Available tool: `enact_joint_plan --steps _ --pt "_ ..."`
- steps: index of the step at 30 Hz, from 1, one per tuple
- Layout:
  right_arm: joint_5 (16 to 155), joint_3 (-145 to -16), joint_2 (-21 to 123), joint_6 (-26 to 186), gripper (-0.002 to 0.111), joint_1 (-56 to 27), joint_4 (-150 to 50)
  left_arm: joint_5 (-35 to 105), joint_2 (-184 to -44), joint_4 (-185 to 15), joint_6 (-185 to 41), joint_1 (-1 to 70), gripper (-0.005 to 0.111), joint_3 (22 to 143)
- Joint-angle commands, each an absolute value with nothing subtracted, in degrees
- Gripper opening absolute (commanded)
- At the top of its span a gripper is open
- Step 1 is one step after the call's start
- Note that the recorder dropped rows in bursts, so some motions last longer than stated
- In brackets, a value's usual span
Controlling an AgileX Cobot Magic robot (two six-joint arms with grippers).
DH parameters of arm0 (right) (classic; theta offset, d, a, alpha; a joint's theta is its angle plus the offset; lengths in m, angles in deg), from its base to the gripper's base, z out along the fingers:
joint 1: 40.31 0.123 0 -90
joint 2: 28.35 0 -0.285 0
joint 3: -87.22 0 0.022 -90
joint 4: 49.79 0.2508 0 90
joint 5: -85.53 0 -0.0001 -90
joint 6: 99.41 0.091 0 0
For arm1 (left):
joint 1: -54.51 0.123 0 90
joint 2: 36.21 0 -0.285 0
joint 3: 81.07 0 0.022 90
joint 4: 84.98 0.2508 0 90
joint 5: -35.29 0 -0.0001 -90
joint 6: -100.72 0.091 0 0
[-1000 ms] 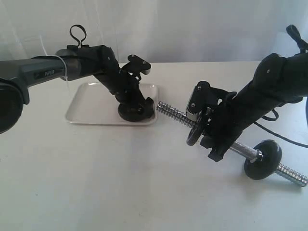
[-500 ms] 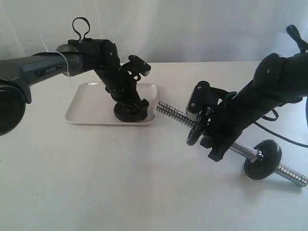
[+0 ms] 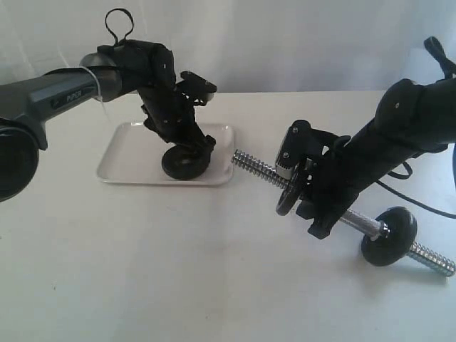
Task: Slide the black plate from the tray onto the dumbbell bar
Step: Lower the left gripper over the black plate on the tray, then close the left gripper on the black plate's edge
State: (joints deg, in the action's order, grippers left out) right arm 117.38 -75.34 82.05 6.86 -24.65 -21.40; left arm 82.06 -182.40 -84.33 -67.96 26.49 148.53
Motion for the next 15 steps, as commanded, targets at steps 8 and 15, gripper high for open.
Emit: enact_joint_plan --steps 8,15 --pt "113.2 -76.8 80.1 5.9 0.0 -25.0 -18.5 84.2 -182.5 -78.7 -78.9 26.4 0.105 149.1" --pt "113.1 -76.8 80.1 5.9 0.0 -25.0 -18.5 85.1 -182.5 -81.2 -86.3 26.4 0.105 149.1"
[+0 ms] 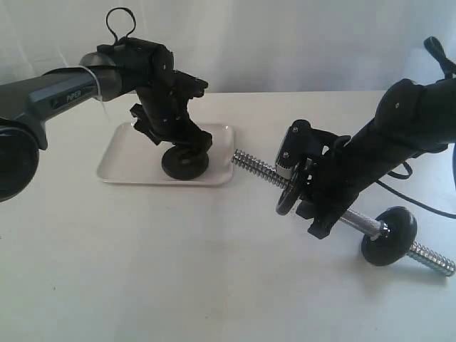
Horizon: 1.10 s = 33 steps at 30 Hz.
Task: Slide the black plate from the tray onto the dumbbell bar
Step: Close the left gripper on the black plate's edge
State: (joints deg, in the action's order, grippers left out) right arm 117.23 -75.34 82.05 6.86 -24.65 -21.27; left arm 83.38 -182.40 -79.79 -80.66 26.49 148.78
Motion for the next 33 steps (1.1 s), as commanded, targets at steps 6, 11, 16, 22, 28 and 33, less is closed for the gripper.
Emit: enact_joint_plan --steps 6,11,16,22,28,33 --pt "113.1 -76.8 80.1 5.9 0.0 -25.0 -18.5 84.6 -183.4 -84.4 -88.3 26.4 0.105 149.1" --pt "113.0 -76.8 80.1 5.9 0.0 -25.0 -18.5 84.6 -185.3 -85.0 -86.9 26.4 0.105 149.1" --pt "112.5 -76.8 80.1 5.9 0.0 -25.0 -18.5 81.5 -185.5 -85.0 -86.8 26.4 0.105 149.1" --pt "111.9 -76.8 80.1 5.9 0.0 -25.0 -18.5 81.1 -185.5 -85.0 -91.5 26.4 0.105 149.7" --pt "111.4 -76.8 80.1 5.9 0.0 -25.0 -18.5 78.1 -186.2 -85.0 -93.3 26.4 0.105 149.7" --pt "111.4 -76.8 80.1 5.9 0.0 -25.0 -18.5 77.1 -186.6 -85.0 -92.9 26.4 0.105 149.7"
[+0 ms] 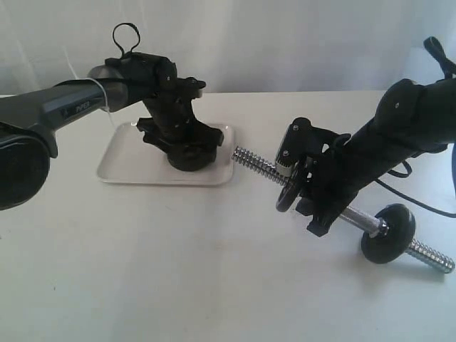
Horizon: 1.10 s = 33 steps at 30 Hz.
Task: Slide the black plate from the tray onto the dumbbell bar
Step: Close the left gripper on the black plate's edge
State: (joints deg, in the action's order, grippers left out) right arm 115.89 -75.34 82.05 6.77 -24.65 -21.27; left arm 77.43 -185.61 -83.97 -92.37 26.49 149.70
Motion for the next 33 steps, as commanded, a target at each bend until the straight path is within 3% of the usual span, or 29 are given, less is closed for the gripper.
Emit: enact_joint_plan --steps 1,12,22,33 --pt "111.4 -76.8 80.1 5.9 0.0 -25.0 -18.5 77.1 -186.6 -85.0 -92.9 26.4 0.105 149.7" --pt "111.3 -76.8 80.1 5.9 0.0 -25.0 -18.5 77.2 -187.3 -85.0 -92.7 26.4 0.105 150.6" --pt "111.3 -76.8 80.1 5.9 0.0 -25.0 -18.5 92.0 -187.3 -83.3 -90.8 26.4 0.105 157.1" --pt "110.8 -76.8 80.1 5.9 0.0 -25.0 -18.5 86.7 -187.4 -83.0 -86.9 26.4 0.105 160.0"
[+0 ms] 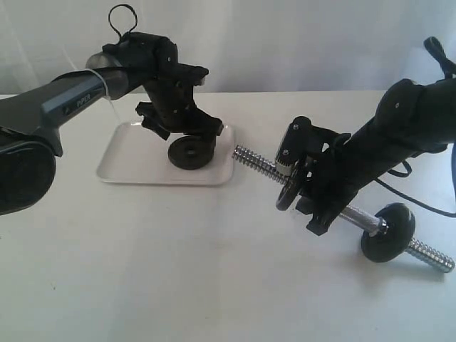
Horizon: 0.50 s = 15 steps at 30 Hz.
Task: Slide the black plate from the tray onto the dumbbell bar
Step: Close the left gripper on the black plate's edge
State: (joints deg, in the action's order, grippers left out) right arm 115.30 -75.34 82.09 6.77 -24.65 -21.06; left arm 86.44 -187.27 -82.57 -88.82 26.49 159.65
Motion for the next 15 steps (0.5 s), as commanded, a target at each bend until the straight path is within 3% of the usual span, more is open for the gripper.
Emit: enact_joint_plan --steps 1,15 --pt "110.8 -76.8 80.1 5.9 0.0 -25.0 -18.5 87.2 -187.4 -83.0 -86.2 26.4 0.105 160.0" --pt "110.8 -76.8 80.1 5.9 0.0 -25.0 -18.5 89.6 -187.4 -82.8 -92.5 26.4 0.105 159.4"
